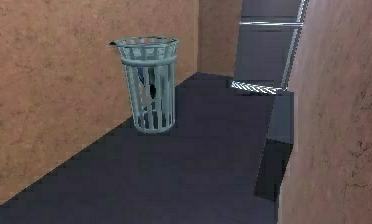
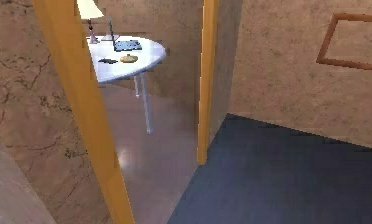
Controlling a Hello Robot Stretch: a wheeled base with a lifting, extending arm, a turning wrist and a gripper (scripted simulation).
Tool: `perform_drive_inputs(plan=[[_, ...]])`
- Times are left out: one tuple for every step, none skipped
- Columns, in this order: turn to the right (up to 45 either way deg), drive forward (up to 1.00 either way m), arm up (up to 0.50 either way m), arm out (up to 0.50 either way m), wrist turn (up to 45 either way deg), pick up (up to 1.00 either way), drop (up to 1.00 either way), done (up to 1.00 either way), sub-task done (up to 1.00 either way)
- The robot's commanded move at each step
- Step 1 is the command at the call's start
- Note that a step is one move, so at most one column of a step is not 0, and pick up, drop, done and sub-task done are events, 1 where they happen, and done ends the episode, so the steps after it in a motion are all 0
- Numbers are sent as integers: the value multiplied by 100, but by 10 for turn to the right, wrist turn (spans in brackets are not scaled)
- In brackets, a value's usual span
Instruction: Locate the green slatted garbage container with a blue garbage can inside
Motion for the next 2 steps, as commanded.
perform_drive_inputs(plan=[[-30, 0, 0, 0, 0, 0, 0, 0, 0], [0, 35, 0, 0, 0, 0, 0, 0, 0]])
